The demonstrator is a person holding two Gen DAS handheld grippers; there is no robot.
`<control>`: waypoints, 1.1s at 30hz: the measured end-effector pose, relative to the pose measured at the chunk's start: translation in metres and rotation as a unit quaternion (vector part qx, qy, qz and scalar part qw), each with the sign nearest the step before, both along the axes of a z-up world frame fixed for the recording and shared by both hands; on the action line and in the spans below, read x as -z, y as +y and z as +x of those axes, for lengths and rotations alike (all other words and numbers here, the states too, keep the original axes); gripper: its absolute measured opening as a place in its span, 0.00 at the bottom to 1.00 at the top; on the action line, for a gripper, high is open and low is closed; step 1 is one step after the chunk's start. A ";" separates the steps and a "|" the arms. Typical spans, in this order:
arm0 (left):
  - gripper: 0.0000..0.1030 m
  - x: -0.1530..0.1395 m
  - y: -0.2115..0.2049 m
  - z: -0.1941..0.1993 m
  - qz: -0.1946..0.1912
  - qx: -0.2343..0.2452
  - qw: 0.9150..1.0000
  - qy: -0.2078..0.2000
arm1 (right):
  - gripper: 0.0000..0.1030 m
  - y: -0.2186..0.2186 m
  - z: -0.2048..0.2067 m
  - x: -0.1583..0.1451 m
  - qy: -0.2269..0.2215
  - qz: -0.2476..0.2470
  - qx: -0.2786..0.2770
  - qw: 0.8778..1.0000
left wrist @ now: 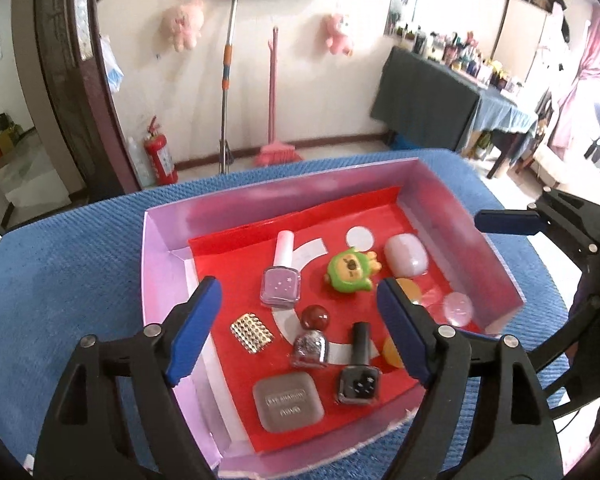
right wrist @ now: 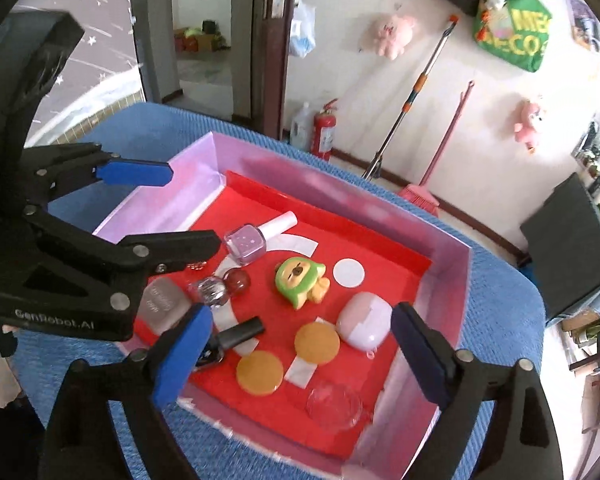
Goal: Organize rigid objects
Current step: 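Withdraw both tools up and back from the box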
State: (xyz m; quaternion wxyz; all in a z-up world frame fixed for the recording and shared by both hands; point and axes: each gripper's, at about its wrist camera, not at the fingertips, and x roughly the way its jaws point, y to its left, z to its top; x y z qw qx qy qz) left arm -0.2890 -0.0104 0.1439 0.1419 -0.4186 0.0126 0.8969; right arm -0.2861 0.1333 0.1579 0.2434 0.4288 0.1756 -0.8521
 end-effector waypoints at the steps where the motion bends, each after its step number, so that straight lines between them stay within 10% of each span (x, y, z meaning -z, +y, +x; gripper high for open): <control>1: 0.77 -0.002 0.000 0.005 0.001 -0.001 1.000 0.007 | 0.93 0.004 0.007 -0.004 0.006 -0.004 0.004 1.000; 17: 0.90 -0.012 0.005 0.093 -0.016 -0.064 0.984 0.168 | 1.00 0.027 0.079 -0.011 0.112 -0.078 0.104 0.985; 33: 0.90 0.051 0.003 0.085 -0.006 -0.109 0.981 0.160 | 1.00 0.022 0.070 0.054 0.173 -0.087 0.164 0.967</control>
